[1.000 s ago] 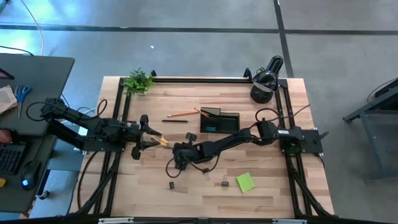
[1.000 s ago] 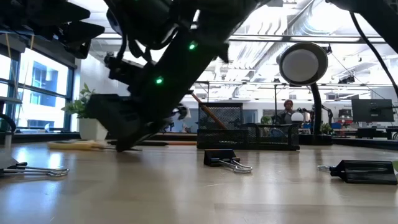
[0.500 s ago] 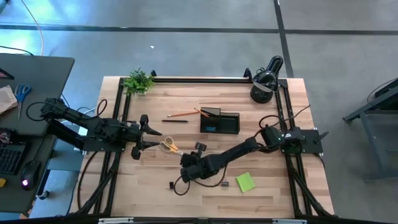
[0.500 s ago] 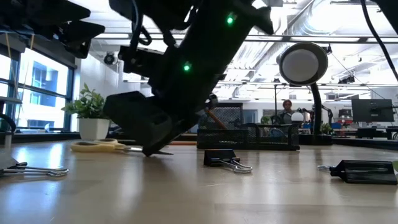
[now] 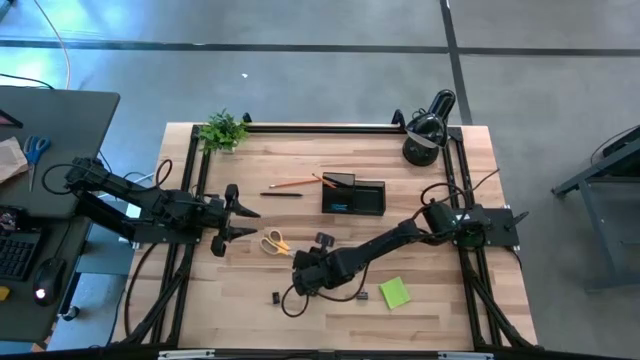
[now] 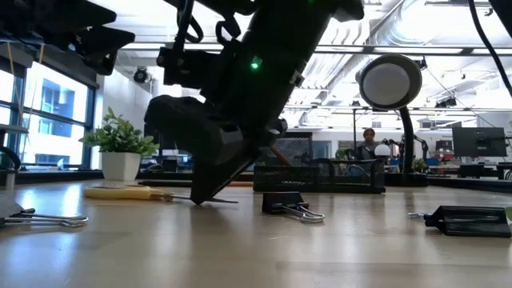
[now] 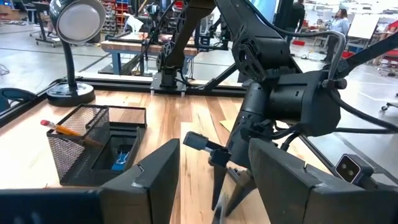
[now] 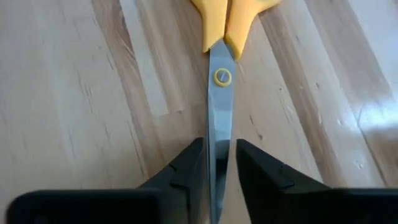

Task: Pick and place office supplies into organizer
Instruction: Put the yellow scissors into the desk organizer

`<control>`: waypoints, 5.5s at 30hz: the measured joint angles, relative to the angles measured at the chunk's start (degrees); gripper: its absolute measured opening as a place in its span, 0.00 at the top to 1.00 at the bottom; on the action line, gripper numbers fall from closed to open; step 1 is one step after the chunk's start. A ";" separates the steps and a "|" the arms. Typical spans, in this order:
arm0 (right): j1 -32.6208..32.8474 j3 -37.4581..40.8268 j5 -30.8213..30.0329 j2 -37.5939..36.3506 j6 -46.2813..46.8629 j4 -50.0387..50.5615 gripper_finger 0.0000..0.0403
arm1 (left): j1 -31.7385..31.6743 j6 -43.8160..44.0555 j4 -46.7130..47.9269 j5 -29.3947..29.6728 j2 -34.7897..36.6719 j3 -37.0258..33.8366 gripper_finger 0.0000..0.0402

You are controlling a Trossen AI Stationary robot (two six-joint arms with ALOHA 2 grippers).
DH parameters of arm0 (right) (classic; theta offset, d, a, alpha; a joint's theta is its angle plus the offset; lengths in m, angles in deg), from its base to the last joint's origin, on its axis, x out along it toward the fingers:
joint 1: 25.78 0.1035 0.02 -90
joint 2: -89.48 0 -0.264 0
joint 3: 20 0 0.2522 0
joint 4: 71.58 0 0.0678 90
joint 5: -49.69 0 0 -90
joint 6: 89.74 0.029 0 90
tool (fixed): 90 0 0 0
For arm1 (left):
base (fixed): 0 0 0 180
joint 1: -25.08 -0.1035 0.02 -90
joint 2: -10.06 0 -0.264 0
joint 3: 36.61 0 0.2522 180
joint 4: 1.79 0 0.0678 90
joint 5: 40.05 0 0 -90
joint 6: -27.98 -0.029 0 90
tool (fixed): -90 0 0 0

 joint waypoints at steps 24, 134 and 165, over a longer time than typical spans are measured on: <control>-1.98 -0.23 -4.22 4.90 -6.37 -19.40 0.66 | -0.01 0.46 0.35 -0.87 -0.09 0.02 0.54; -8.89 -0.52 18.66 5.99 -26.69 -23.92 0.85 | 0.01 0.90 6.90 -3.67 10.56 0.02 0.54; -5.94 -0.70 6.26 -1.87 -19.84 -19.10 0.99 | 0.01 0.87 8.09 -3.66 10.56 0.04 0.54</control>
